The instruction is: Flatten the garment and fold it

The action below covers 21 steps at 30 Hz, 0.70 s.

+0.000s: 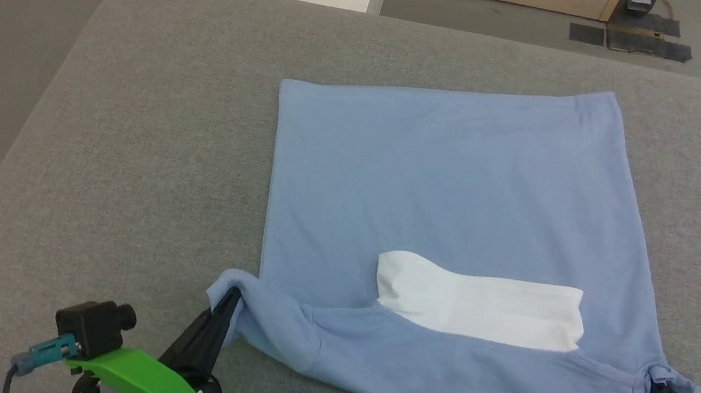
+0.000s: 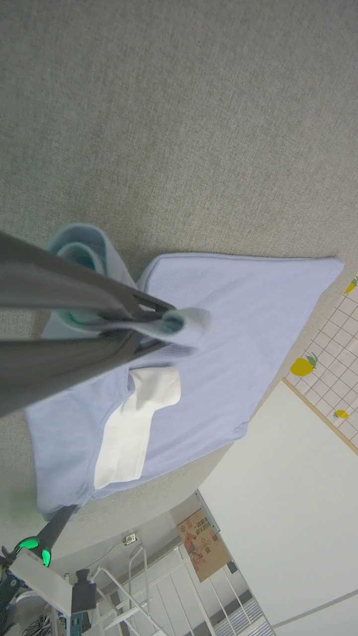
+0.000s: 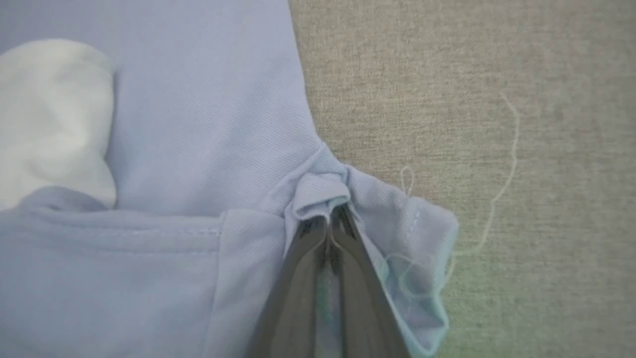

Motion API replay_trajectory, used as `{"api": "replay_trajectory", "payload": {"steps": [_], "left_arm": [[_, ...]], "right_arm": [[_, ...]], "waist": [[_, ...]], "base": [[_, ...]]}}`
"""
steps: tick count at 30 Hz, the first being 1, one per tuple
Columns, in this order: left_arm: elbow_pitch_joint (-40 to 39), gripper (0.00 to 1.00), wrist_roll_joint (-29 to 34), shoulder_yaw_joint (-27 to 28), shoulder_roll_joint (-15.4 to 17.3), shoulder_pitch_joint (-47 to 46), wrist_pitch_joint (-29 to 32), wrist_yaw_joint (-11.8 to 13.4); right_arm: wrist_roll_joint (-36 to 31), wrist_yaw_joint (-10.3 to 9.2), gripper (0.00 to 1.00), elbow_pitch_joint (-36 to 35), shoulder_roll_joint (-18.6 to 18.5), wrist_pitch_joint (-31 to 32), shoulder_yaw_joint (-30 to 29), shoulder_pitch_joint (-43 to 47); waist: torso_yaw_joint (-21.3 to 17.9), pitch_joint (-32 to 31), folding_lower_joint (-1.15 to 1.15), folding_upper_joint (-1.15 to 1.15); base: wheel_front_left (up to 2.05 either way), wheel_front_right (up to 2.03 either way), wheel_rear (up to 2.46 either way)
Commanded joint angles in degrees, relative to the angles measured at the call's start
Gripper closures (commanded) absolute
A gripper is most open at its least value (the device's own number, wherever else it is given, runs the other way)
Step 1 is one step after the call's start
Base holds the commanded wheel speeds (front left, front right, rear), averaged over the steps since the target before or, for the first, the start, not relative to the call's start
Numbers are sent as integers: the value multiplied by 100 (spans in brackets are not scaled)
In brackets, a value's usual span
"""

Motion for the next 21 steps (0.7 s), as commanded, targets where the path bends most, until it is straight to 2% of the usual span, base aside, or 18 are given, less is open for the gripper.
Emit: {"api": "replay_trajectory", "payload": {"steps": [1, 4, 10, 12, 16, 21], "left_arm": [[-6, 100, 5, 4, -13, -85, -8, -50], [-26, 100, -10, 0, -8, -37, -18, -54], [-98, 100, -4, -55, -40, -19, -72, -89], [-117, 100, 42, -126, -85, -97, -130, -137], [-115, 100, 113, -231, -149, -219, -198, -203], [-157, 100, 255, -438, -258, -454, -232, -270]], "right_arm": [[79, -8, 0, 99, 29, 218, 109, -63], [343, -8, 0, -374, -126, 532, 119, -37], [760, -8, 0, -2013, -542, 1386, -181, -27], [749, -8, 0, -2682, -761, 1752, -427, -434], [606, -8, 0, -2639, -876, 1960, -513, -1176], [306, -8, 0, -2121, -1031, 2108, -333, -2287]], "waist": [[-37, -20, 0, 0], [-76, -57, 0, 0], [-79, -10, 0, 0], [1, 151, 0, 0], [130, 391, 0, 0], [403, 814, 0, 0]], "base": [[0, 0, 0], [0, 0, 0], [0, 0, 0], [0, 0, 0], [0, 0, 0], [0, 0, 0]]}}
